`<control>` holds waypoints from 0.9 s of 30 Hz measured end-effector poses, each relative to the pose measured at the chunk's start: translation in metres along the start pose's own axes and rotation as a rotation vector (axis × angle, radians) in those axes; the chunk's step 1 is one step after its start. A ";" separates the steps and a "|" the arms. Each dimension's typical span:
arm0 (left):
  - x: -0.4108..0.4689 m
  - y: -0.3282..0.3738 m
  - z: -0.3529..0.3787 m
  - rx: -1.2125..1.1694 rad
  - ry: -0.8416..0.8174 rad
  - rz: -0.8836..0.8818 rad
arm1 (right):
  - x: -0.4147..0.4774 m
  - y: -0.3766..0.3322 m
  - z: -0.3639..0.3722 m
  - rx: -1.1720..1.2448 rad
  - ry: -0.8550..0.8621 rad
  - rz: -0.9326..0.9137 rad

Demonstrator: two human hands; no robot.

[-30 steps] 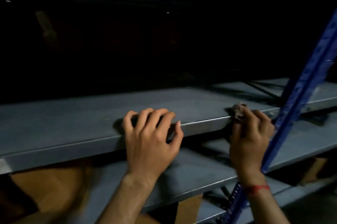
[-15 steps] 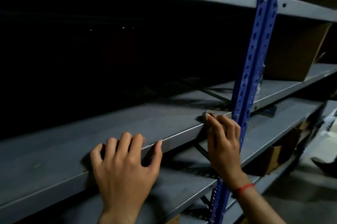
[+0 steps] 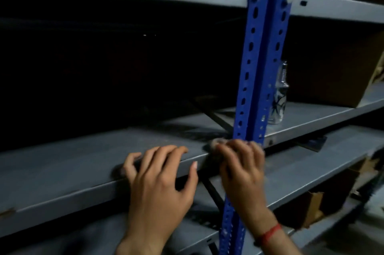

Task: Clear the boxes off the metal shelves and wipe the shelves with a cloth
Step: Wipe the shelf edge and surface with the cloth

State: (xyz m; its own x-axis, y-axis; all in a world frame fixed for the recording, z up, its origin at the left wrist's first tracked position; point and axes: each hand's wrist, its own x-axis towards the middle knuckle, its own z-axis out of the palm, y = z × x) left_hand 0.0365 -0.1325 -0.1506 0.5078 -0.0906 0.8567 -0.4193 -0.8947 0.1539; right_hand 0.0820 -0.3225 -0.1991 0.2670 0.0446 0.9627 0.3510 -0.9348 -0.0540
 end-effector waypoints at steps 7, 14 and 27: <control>0.031 0.046 0.047 -0.053 -0.194 -0.023 | 0.011 0.058 -0.039 0.169 -0.229 -0.221; 0.030 0.048 0.057 -0.133 -0.114 -0.075 | 0.070 0.171 -0.087 0.202 0.108 0.528; 0.032 0.048 0.056 -0.195 -0.123 -0.108 | 0.149 0.265 0.022 0.443 -0.467 0.917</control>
State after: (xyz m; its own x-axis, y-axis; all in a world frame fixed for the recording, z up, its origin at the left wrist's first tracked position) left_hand 0.0748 -0.2030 -0.1439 0.6406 -0.0619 0.7654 -0.4885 -0.8019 0.3440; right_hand 0.2349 -0.5553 -0.0757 0.8668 -0.3817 0.3208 0.1120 -0.4779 -0.8713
